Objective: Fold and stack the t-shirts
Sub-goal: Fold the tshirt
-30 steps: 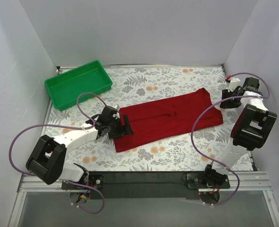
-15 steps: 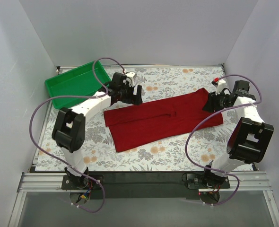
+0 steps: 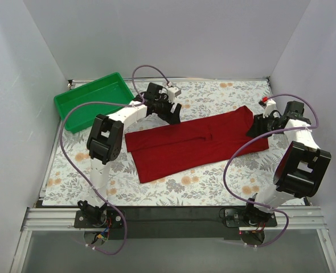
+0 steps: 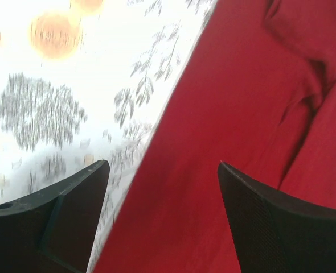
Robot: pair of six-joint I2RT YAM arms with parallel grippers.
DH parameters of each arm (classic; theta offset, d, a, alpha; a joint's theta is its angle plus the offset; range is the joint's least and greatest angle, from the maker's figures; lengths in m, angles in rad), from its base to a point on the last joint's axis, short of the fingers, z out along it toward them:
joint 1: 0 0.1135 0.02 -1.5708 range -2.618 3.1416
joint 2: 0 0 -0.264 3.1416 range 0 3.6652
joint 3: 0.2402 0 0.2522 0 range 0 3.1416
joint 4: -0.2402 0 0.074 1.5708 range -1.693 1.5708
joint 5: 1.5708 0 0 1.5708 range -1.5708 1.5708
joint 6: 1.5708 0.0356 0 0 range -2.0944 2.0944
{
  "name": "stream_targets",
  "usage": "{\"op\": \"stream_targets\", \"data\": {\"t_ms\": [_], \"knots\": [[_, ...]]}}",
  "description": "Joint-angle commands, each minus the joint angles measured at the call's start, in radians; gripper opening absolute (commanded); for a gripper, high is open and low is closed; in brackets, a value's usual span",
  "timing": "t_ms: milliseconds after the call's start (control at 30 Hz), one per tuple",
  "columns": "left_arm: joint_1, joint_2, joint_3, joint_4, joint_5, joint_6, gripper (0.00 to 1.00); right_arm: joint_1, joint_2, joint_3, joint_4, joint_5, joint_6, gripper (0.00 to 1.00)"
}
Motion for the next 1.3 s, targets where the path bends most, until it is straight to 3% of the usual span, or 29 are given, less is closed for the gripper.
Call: {"op": "stream_targets", "data": {"t_ms": [0,500,900,1167,1267], "knots": [[-0.003,0.042,0.107,0.039,0.126,0.029,0.71,-0.006,-0.018,-0.007,0.016,-0.033,0.001,0.44],[-0.06,0.302,0.368,0.101,0.2,-0.129,0.69,-0.006,0.079,0.151,0.073,-0.029,0.143,0.43],[-0.104,0.316,0.327,0.093,0.163,-0.13,0.64,-0.006,0.052,0.104,0.096,-0.03,0.163,0.43],[-0.126,0.331,0.321,0.076,0.002,-0.136,0.47,-0.012,0.035,0.087,0.099,-0.029,0.162,0.43],[-0.126,0.323,0.313,0.075,0.017,-0.136,0.45,-0.017,0.035,0.087,0.099,-0.03,0.163,0.43]]}}
